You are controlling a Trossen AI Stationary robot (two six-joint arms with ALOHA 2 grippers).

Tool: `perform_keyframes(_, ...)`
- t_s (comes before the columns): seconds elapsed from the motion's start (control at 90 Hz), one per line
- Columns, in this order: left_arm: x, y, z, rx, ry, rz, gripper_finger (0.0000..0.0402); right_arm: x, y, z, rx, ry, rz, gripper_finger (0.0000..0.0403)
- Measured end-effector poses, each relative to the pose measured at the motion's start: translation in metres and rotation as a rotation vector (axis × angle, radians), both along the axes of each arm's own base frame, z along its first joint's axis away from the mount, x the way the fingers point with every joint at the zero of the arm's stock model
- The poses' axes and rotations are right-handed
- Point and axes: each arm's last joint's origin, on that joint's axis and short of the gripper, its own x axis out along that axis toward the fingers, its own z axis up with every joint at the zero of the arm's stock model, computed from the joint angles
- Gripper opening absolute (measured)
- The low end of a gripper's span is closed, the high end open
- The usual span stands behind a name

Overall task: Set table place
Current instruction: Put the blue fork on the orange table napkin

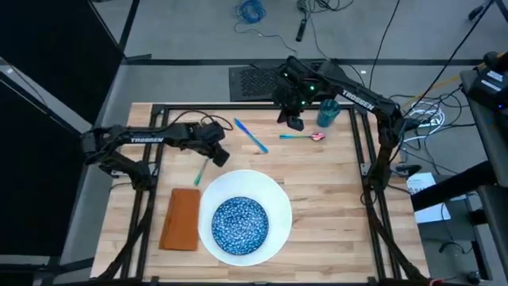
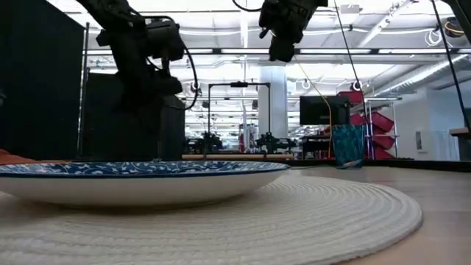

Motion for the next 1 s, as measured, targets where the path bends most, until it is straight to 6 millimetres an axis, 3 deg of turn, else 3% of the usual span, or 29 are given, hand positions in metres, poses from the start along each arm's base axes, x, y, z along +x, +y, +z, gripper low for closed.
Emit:
perform_keyframes(0.222, -0.005, -0.005, 0.003, -0.064, 0.072, -0.054, 0.0000, 0.000, -0.001, 0.000, -0.028, 0.008, -0.002, 0.0000)
perform_keyframes(0.3, -0.004, -0.009, 0.002, -0.083, 0.078, -0.151, 0.0005, 0.000, -0.002, 0.000, -0.031, 0.003, -0.004, 0.0000)
perform_keyframes(0.5, 0.000, -0.017, 0.003, -0.144, 0.036, -0.232, 0.0062, 0.000, -0.001, 0.000, -0.029, 0.009, -0.004, 0.0000)
perform_keyframes(0.7, -0.017, -0.011, -0.001, -0.185, 0.185, 0.010, 0.0132, -0.001, -0.001, -0.001, -0.024, 0.016, -0.004, 0.0000)
perform_keyframes(0.833, -0.028, -0.010, -0.007, -0.197, 0.268, 0.065, 0.0138, -0.001, -0.001, -0.001, -0.020, 0.018, -0.010, 0.0000)
perform_keyframes(1.0, -0.019, -0.009, -0.013, -0.174, 0.198, 0.056, 0.0137, -0.001, -0.001, 0.000, -0.020, 0.017, -0.010, 0.0000)
